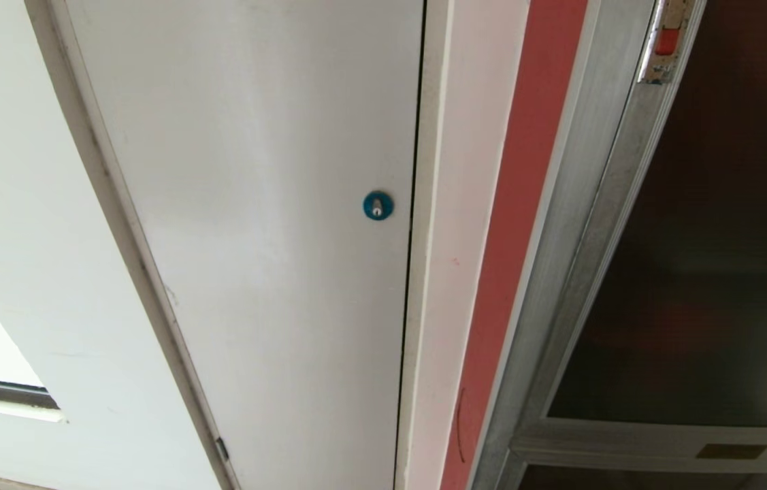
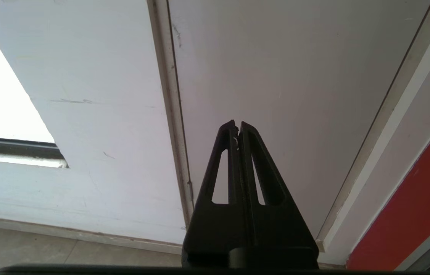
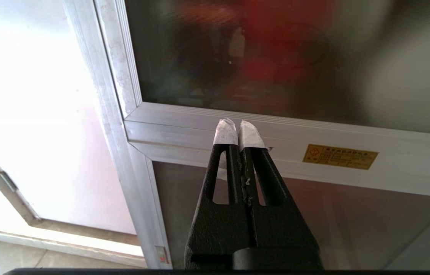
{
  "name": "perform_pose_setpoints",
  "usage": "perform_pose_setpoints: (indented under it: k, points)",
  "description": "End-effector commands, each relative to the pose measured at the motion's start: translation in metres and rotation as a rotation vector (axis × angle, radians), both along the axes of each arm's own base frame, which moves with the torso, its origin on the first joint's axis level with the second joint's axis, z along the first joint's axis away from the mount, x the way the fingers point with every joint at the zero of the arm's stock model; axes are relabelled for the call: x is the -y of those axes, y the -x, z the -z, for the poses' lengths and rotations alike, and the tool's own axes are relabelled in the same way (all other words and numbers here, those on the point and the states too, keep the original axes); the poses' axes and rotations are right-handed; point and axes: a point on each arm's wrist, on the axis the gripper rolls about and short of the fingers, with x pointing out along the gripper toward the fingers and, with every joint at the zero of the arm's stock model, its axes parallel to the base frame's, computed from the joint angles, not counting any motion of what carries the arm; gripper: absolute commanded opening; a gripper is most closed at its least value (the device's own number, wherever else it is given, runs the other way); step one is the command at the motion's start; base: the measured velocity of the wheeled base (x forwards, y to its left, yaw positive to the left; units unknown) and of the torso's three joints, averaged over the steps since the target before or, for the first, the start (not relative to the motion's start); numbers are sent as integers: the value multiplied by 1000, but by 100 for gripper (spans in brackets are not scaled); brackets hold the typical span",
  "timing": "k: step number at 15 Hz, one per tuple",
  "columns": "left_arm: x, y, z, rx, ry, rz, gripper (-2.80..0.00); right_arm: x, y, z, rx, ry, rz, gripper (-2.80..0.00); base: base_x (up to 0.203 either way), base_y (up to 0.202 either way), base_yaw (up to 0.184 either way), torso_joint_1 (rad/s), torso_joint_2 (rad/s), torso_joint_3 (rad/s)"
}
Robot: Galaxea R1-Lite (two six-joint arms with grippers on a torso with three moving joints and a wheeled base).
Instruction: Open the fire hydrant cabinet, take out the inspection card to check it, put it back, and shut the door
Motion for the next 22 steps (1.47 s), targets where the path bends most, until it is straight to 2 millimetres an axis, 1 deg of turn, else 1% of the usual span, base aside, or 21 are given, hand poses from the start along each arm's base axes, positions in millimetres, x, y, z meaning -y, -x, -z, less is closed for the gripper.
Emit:
perform_pose_setpoints:
  k: [1,2,5,6,8,11,14,17,22]
  points:
    - [0,-1,2,-7,0,-1,-280,0,0,0,3,8,-4,-280,0,0,0,0,0,0]
    - [0,-1,2,-7,0,-1,-280,0,1,-3,16,16,-6,-280,0,0,0,0,0,0]
    - [0,-1,2,-7,0,-1,-280,-1,10,-28,66,19,-43,-280,0,0,0,0,0,0]
    - [0,-1,2,-7,0,-1,-280,-1,13,-39,72,20,-54,-280,0,0,0,0,0,0]
    - [0,-1,2,-7,0,-1,-280,-1,14,-67,59,20,-68,-280,0,0,0,0,0,0]
    - [0,-1,2,-7,2,-1,-280,-3,3,-114,41,18,-133,-280,0,0,0,0,0,0]
    - [0,-1,2,-7,0,-1,-280,-6,-22,-162,9,16,-281,-280,0,0,0,0,0,0]
    - [0,-1,2,-7,0,-1,-280,-10,-54,-208,-7,13,-450,-280,0,0,0,0,0,0]
    - [0,-1,2,-7,0,-1,-280,-19,-110,-256,-62,-4,-681,-280,0,0,0,0,0,0]
